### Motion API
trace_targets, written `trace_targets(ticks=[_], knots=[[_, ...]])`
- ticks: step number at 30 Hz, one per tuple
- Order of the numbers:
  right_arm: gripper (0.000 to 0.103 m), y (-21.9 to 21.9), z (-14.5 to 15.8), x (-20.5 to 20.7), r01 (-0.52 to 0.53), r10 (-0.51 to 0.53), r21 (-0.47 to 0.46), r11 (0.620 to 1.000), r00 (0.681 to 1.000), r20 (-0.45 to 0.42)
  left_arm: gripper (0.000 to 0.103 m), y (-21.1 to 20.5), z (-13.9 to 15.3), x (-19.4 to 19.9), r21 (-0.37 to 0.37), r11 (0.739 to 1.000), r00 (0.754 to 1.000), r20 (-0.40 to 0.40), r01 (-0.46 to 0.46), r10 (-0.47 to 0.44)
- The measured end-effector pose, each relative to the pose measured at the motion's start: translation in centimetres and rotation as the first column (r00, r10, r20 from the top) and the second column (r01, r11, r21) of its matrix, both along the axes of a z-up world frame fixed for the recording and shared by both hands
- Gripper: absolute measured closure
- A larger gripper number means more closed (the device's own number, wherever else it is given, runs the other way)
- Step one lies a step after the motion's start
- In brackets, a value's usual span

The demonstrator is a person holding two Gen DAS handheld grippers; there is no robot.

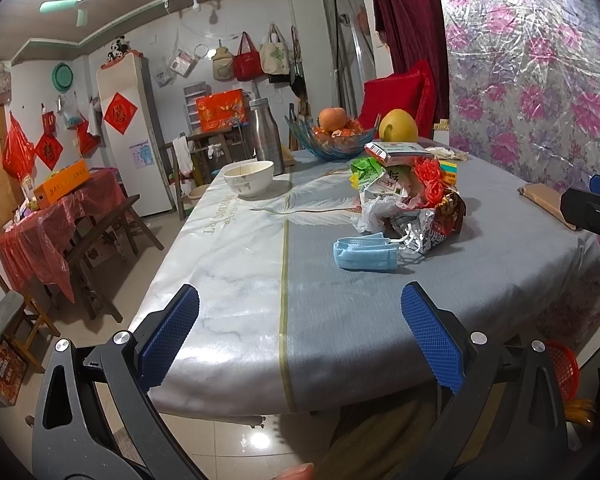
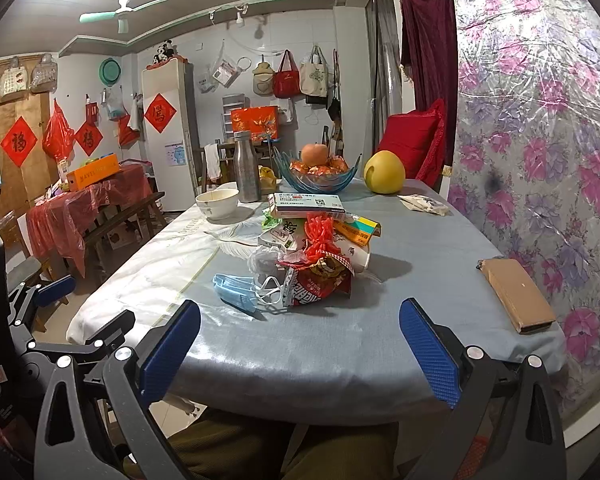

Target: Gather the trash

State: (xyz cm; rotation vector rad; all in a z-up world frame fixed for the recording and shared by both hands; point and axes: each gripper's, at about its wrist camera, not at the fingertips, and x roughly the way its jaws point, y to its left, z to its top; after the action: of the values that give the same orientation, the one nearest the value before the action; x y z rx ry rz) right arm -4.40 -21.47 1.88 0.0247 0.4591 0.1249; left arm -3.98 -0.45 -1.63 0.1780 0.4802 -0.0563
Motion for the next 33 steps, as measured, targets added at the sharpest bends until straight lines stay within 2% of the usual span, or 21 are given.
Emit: trace_targets(ticks=[20, 33], knots=[[0.006, 0.9, -0.5, -0.5, -0.001, 0.001, -0.001, 1.000, 1.000, -0.005, 0.006, 0.5, -0.6, -0.3, 0.002, 1.000, 1.000, -0.010, -0.003, 0.003], [0.006, 0.1, -2.2, 1.8, 0.006, -0.006, 0.000, 1.000, 0.998, -0.066, 0.006, 0.3, -1.9, 1.7, 0.005, 1.000, 0.997, -0.081, -0.010, 0.011]])
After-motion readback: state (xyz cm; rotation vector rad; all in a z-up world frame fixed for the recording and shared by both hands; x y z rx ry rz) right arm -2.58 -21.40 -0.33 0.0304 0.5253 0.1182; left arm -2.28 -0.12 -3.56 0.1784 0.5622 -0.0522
